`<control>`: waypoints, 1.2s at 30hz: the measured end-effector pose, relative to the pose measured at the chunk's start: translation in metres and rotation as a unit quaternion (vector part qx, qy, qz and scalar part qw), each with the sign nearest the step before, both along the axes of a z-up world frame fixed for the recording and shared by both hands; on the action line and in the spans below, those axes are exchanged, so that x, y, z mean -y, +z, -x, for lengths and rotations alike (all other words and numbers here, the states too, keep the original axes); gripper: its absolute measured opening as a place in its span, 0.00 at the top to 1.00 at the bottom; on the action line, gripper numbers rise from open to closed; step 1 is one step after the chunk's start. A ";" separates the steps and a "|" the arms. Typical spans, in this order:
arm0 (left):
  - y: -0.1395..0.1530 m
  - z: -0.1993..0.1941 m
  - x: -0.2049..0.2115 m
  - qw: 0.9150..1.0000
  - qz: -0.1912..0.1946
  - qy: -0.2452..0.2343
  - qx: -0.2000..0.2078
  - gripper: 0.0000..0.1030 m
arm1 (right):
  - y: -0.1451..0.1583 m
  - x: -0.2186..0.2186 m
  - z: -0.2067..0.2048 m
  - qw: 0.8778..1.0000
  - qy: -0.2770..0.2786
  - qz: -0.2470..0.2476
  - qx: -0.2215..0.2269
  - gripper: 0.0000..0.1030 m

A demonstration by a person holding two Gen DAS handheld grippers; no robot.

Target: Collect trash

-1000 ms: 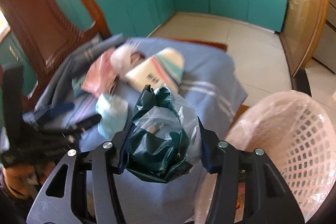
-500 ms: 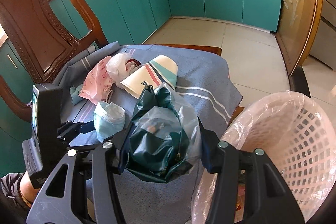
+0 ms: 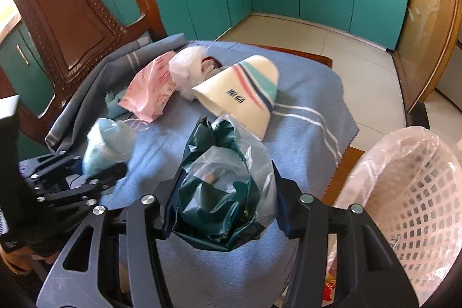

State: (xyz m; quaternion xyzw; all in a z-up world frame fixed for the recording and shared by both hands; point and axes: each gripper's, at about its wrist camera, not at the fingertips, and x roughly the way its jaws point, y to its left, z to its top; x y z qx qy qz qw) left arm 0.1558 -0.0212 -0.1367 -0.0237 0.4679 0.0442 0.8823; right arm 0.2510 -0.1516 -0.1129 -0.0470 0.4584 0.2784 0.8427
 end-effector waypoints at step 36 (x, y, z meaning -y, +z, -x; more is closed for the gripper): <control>-0.020 -0.001 -0.046 0.998 0.009 0.058 -0.019 0.31 | -0.041 -0.046 0.008 0.997 0.034 0.062 -0.024 0.32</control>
